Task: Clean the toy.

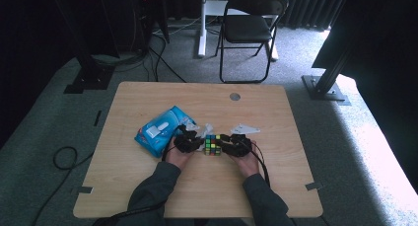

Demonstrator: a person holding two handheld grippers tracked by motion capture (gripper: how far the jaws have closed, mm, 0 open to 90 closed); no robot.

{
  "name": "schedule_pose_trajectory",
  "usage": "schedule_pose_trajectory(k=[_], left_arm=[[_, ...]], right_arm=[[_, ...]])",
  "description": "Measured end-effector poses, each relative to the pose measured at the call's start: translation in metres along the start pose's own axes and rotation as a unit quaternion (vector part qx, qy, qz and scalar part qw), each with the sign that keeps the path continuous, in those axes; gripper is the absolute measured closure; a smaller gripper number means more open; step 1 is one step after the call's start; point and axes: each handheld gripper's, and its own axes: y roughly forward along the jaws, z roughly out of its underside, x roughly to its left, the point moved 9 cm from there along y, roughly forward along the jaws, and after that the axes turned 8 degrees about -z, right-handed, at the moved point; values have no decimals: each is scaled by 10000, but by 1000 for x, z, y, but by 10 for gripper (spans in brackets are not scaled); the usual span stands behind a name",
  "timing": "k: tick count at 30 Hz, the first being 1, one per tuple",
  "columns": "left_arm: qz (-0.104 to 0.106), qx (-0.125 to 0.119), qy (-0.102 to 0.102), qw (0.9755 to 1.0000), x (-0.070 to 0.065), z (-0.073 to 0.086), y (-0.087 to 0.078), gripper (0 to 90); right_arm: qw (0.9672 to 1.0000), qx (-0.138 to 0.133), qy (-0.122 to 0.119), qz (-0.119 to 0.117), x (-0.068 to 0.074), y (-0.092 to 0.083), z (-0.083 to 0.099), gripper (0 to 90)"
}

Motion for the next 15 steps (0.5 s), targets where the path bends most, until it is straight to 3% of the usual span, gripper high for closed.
schedule_pose_trajectory(k=[6, 15], left_arm=[[-68, 185, 102, 9998, 0, 10, 10, 848], [-84, 187, 115, 9997, 0, 11, 9, 845]], right_arm=[[10000, -10, 23, 3, 0, 0, 0, 627], [10000, -9, 26, 24, 0, 0, 0, 629]])
